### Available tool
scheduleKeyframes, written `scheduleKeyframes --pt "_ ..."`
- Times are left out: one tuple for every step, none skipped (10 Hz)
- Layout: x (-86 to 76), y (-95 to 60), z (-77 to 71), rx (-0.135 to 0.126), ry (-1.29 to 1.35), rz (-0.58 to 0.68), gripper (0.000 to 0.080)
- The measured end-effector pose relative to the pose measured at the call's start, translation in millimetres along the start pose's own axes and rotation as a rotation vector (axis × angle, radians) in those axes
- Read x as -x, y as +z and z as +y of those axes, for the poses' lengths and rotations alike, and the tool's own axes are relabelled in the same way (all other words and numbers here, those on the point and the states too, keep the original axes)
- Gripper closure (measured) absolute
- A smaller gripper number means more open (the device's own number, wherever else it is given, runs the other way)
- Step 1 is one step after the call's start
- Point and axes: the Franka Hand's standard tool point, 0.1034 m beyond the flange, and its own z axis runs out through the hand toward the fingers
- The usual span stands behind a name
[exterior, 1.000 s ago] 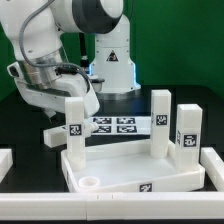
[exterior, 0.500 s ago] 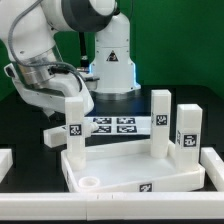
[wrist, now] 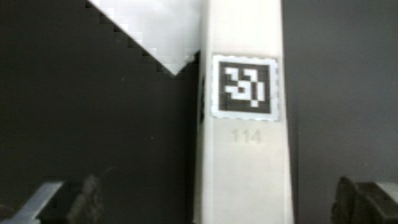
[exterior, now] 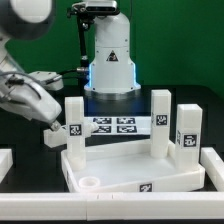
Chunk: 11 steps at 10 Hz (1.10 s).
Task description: Assemble desk
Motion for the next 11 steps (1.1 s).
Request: scheduleKeyframes --pt "7.1 3.0 0.3 -0.007 0.005 -0.088 0.015" --pt "2.9 3.6 -1.0 -0.013 0.031 -0.142 0.015" --pt "-1.6 3.3 -6.7 -0.02 0.057 -0.146 0.015" --pt "4.4 9.0 -7.5 -0.046 0.076 -0.193 0.015" --pt "8.3 15.1 -4.7 -0.059 0.111 -0.252 0.015" --pt "9.0 17.8 -3.4 -0.058 0.129 -0.286 0.015" --pt "7.9 17.8 -4.2 -0.056 0.123 -0.281 0.015" --pt "7.9 18.3 -4.0 -0.056 0.124 -0.282 0.015" --pt "8.2 19.2 -3.4 -0.057 0.128 -0.288 0.015" --pt "5.5 22.3 -1.2 -0.059 0.143 -0.311 0.015" --pt "-0.3 25.8 -0.6 -0.051 0.145 -0.309 0.015"
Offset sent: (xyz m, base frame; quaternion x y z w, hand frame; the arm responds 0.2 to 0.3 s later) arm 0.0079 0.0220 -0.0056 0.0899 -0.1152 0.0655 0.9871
